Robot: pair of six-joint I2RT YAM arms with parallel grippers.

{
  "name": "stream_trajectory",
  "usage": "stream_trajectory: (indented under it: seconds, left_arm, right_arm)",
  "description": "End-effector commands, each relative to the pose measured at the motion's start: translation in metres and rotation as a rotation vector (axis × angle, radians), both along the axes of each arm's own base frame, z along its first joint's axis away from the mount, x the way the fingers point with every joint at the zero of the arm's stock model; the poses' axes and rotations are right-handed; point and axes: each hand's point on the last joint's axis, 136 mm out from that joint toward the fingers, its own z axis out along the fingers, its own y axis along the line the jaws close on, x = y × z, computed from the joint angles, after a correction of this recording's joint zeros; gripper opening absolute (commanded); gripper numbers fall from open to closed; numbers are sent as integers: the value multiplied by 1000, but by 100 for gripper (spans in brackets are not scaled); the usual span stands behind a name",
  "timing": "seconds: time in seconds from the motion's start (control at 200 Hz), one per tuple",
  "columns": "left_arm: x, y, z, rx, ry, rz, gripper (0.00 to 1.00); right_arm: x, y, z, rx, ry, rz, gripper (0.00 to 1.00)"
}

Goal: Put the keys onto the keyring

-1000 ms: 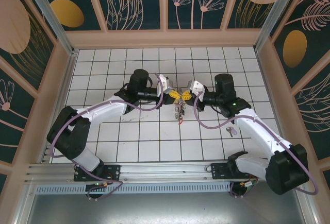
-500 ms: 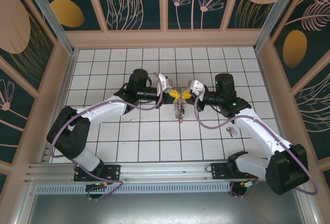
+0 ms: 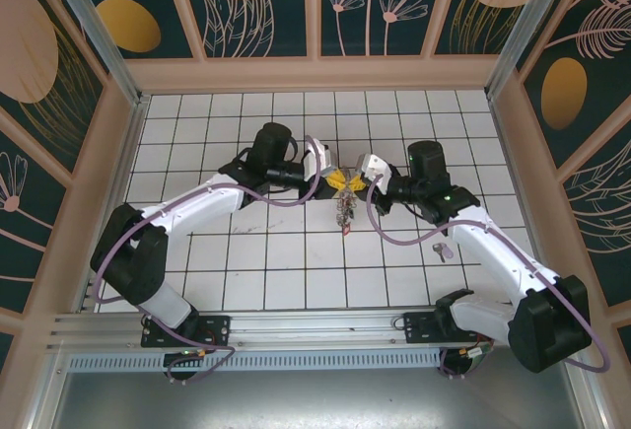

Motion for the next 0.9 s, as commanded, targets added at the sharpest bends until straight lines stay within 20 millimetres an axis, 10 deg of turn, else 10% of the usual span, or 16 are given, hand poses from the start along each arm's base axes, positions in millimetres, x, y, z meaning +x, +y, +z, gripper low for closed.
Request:
stream_trajectory:
  seconds: [0.0,0.25,0.39,0.896]
  left_arm:
    - [-2,-3,-6,36,5,-21,25]
    - [-2,-5,-7,43,9,-38,21]
    - [-5,-6,-4,28,6,-49,0]
    - [-24,-6,30,-187,0,-102,0]
  right_arm:
    - [3,6,23,21,-71,23,0]
    - [3,9,23,30,-65,33,0]
    - [3,10,21,24,-65,29,0]
    - [-4,7,7,50,-39,70,13]
